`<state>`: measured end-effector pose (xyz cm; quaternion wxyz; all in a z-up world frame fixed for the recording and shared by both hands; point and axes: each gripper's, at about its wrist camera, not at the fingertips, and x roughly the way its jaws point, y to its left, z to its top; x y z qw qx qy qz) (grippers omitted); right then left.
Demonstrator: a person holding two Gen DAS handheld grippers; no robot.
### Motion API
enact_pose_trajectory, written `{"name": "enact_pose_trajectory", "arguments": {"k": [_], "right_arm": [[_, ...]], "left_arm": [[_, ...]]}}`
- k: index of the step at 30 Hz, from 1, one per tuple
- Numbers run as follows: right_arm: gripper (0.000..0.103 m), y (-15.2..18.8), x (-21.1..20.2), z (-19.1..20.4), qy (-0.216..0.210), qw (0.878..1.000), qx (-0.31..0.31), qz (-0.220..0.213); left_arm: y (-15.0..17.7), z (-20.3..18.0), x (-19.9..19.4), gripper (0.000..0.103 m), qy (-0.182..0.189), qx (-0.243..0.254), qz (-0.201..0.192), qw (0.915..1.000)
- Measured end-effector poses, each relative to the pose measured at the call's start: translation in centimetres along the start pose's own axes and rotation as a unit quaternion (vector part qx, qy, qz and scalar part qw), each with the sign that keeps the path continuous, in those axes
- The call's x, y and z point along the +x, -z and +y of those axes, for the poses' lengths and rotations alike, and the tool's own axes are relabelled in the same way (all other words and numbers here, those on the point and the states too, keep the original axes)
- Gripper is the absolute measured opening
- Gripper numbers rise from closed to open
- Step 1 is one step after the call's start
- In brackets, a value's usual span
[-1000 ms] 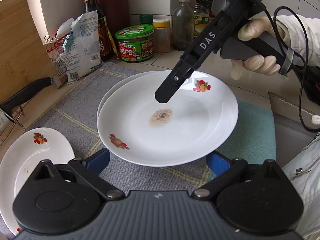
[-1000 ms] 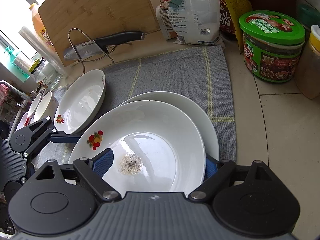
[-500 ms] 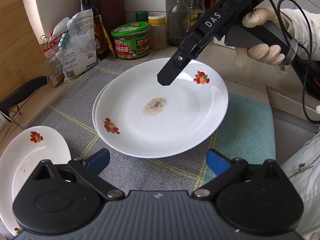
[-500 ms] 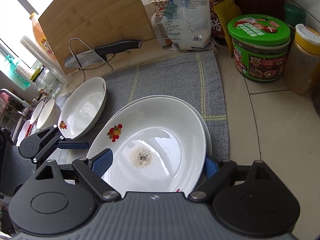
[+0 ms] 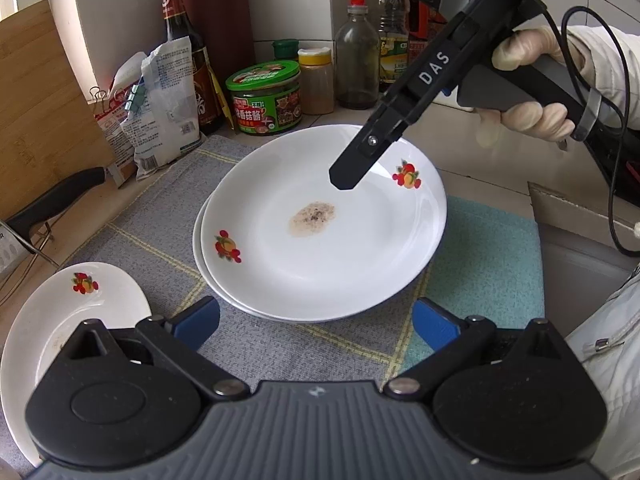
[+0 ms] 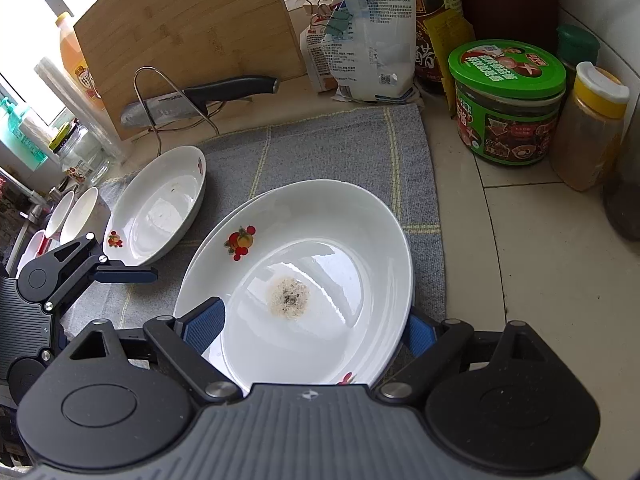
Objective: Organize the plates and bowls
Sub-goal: 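Lower the held stained plate onto the stack of plates with the right tool, then open the right gripper and withdraw it from the plate stack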
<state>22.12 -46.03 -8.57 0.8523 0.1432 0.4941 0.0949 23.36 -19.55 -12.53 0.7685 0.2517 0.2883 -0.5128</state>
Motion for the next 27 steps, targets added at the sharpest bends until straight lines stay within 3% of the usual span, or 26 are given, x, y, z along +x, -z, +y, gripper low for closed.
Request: {"name": "enact_pose_trajectory", "arguments": {"k": [12, 18, 27], "right_arm": [[0.101, 0.6, 0.0, 1.4, 0.056, 0.998, -0.021, 0.005], [0.103, 0.9, -1.1, 2.8, 0.077, 0.995, -0.055, -0.02], [0.103, 2.1, -1.6, 7.2, 0.112, 0.984, -0.128, -0.049]], "left_arm": [[0.6, -0.3, -1.3, 0.102, -0.018, -0.005, -0.012, 0.9998], [1.1, -0.3, -2.3, 0.102, -0.031, -0.017, -0.022, 0.9991], [2.2, 0.2, -4.7, 0.102, -0.096, -0.082, -0.036, 0.9913]]}}
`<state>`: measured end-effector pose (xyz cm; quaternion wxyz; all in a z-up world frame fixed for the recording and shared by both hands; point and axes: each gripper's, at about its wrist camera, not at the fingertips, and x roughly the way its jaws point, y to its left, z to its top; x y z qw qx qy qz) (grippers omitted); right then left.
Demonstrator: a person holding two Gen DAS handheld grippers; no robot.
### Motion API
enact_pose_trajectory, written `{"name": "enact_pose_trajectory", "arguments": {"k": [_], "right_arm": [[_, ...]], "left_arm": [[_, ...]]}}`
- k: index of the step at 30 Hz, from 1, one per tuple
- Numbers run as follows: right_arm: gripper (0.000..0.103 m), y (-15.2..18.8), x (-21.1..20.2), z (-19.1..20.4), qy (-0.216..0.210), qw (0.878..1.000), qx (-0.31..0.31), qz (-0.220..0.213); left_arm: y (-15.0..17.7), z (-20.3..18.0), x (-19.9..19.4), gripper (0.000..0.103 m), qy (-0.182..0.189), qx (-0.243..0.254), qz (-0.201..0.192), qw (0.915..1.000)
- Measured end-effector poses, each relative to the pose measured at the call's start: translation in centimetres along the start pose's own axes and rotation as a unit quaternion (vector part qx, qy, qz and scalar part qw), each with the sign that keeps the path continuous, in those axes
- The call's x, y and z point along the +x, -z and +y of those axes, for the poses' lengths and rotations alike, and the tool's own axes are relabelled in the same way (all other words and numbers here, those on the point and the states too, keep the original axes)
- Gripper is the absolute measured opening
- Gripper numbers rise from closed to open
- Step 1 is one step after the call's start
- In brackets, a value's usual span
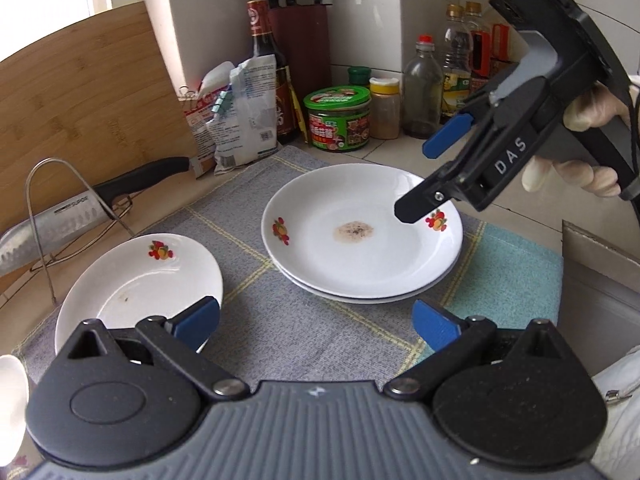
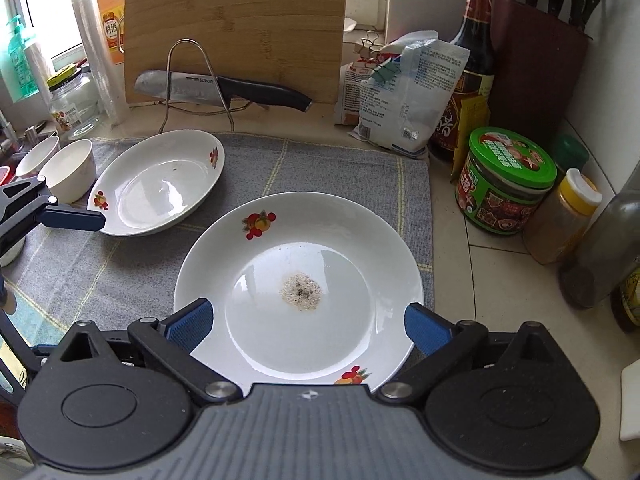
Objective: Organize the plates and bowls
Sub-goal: 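Open the right gripper and withdraw it from the plate stack, then move the right tool to the rim of the fruit-decorated flat plate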
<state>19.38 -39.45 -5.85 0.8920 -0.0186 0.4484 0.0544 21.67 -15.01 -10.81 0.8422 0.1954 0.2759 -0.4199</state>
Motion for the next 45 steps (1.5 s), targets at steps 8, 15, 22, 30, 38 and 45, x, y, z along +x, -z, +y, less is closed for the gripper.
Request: {"name": "enact_pose_trajectory", "arguments": {"k": [8, 15, 22, 30, 38, 45], "right_arm": [[0.103, 0.0, -1.1, 5.6, 0.02, 0.998, -0.036, -0.052], [0.103, 0.3, -0.5, 11.1, 0.021, 0.997, -0.045, -0.067], [0.103, -0.9, 0.7, 12.2, -0.007, 0.995, -0.084, -0.056], [0.103, -4.9, 3.7, 9.9, -0.065, 0.991, -0.098, -0.069], [0.103, -7.8, 8.0, 9.2, -0.101, 0.991, -0.078, -0.029], [0.103, -10.0, 11.0, 9.5, -0.11, 0.99, -0.084, 0.015]], "left_arm": [[2.6, 2.9, -4.0, 0.102, -0.071, -0.095, -0.023, 0.9927], [5.3, 6.2, -6.7, 0.102, -0.09, -0.16, -0.023, 0.9826], [6.1, 7.3, -6.2, 0.102, -0.112, -0.125, 0.009, 0.9857], [5.1, 7.3, -3.7, 0.102, -0.151, -0.132, 0.035, 0.979], [5.9, 7.1, -0.1, 0.102, -0.155, -0.149, 0.069, 0.9741], [6.3, 8.4, 2.4, 0.102, -0.16, -0.162, 0.085, 0.9699]]}}
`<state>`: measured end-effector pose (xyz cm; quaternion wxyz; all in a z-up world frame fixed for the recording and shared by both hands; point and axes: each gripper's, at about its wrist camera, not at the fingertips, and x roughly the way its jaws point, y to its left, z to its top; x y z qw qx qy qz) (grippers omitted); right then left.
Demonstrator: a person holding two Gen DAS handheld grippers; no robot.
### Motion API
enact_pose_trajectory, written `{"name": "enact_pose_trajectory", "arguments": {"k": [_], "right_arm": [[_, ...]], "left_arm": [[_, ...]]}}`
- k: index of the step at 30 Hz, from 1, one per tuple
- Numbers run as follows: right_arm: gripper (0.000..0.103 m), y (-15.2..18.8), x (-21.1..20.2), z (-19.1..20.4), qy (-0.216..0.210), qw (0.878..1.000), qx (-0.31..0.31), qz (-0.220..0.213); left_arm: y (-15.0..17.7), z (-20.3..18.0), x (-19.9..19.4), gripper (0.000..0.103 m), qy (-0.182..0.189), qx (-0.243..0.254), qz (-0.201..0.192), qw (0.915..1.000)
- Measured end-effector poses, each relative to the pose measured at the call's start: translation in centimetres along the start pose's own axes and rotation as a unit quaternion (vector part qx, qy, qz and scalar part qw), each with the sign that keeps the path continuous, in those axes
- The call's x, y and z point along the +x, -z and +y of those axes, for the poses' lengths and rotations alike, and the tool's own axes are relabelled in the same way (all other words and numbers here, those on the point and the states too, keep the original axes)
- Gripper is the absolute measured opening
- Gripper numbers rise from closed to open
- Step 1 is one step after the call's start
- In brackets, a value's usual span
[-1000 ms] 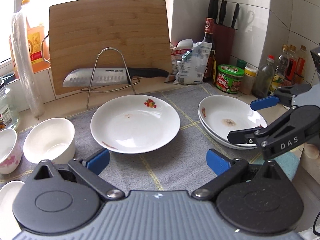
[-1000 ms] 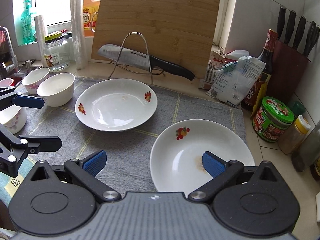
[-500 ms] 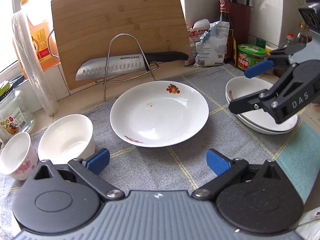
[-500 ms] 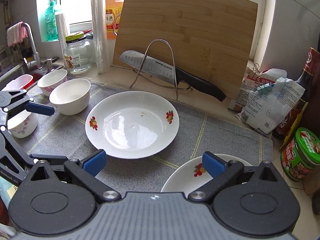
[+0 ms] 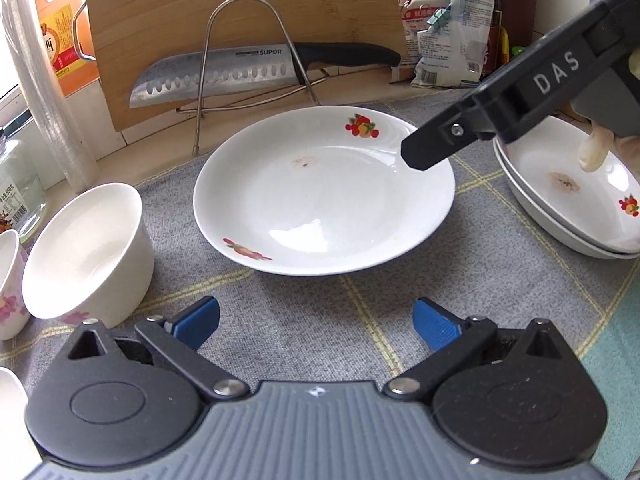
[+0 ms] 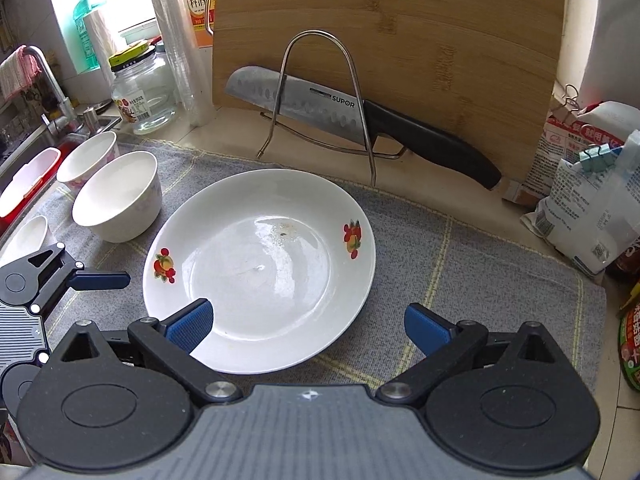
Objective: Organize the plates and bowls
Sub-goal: 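Move the right tool to the rim of the fruit-decorated flat plate, then close the right gripper on the flat plate's rim and lift it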
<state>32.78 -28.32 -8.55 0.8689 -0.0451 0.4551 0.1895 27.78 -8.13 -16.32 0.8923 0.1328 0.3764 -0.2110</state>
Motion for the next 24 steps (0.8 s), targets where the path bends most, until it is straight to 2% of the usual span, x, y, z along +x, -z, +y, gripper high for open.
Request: {"name": "enact_pose_trajectory", "arguments": {"k": [6, 14, 24], "right_arm": [[0.101, -2.1, 3.2, -1.8, -0.024, 0.999, 0.008, 0.028], [0.087, -3.5, 6.5, -3.0, -0.057, 0.996, 0.0, 0.07], [0.081, -4.7, 8.0, -4.3, -0.104, 0.992, 0.004, 0.073]], "left_arm": [[-0.8, 0.4, 1.3, 0.102, 0.012, 0.003, 0.002, 0.9999], [-1.7, 1.2, 2.2, 0.102, 0.026, 0.016, 0.009, 0.9995], [-2.4, 1.6, 2.6, 0.102, 0.031, 0.053, 0.008, 0.9981]]}}
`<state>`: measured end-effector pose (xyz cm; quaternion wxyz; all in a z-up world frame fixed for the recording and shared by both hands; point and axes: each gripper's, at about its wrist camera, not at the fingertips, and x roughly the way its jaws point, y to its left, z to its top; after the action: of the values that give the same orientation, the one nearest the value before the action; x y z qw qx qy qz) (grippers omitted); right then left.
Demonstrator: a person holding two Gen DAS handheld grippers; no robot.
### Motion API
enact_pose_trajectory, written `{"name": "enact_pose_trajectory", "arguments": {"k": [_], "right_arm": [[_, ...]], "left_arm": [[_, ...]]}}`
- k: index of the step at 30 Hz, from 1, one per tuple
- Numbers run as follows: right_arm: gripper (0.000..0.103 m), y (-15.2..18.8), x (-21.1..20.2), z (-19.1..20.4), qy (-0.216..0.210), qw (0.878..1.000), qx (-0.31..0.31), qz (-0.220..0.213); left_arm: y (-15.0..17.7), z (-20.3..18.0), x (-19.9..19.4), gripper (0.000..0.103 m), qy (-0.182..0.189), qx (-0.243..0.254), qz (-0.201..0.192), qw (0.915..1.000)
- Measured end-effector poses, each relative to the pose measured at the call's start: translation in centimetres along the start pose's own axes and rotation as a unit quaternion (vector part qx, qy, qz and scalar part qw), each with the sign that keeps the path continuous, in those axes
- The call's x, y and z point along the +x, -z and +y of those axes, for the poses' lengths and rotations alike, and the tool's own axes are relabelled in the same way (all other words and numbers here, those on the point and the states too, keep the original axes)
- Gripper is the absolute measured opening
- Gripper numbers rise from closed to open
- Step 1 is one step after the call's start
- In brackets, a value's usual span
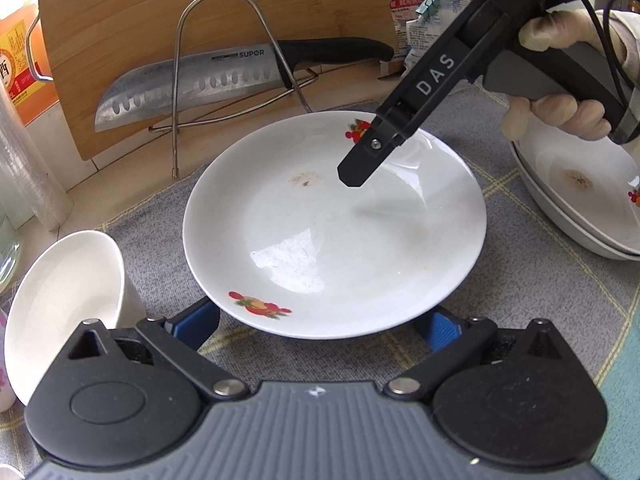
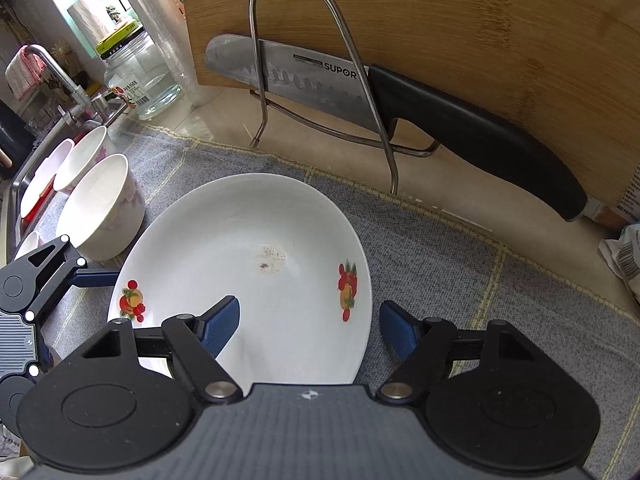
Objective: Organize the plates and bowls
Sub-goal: 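Close the right gripper on the flat plate's rim and lift it, then carry the held flat plate with the right tool toward the plate stack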
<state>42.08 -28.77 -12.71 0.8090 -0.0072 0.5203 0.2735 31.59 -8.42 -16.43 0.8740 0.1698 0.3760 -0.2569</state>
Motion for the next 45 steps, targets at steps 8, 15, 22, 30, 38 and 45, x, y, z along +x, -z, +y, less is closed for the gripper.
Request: {"name": "enact_pose_trajectory", "arguments": {"k": [8, 15, 22, 30, 38, 45], "right_arm": [[0.073, -0.5, 0.2, -0.6, -0.026, 1.0, 0.002, -0.006], [0.069, -0.8, 0.4, -0.7, -0.037, 0.999, 0.002, -0.012], [0.061, -0.7, 0.2, -1.2, -0.037, 0.999, 0.011, -0.014], [0.061, -0.4, -0.5, -0.6, -0.029, 0.999, 0.009, -0.017], [0.061, -0.1, -3.2, 0.5, -0.024, 0.999, 0.008, -0.039], [0.061, 1.7, -6.7, 0.6, -0.004, 0.998, 0.02, -0.057]], "left_arm": [[-0.1, 0.1, -0.1, 0.102, 0.002, 0.007, 0.002, 1.0], [-0.2, 0.3, 0.0, 0.102, 0.005, 0.01, 0.004, 0.9999], [-0.1, 0.3, 0.0, 0.103, 0.006, 0.01, 0.002, 0.9999], [0.0, 0.2, -0.4, 0.101, 0.008, 0.019, 0.002, 0.9998], [-1.4, 0.2, -2.3, 0.101, 0.013, 0.037, 0.003, 0.9992], [-3.2, -1.1, -3.9, 0.101, 0.032, 0.075, -0.001, 0.9966]]}}
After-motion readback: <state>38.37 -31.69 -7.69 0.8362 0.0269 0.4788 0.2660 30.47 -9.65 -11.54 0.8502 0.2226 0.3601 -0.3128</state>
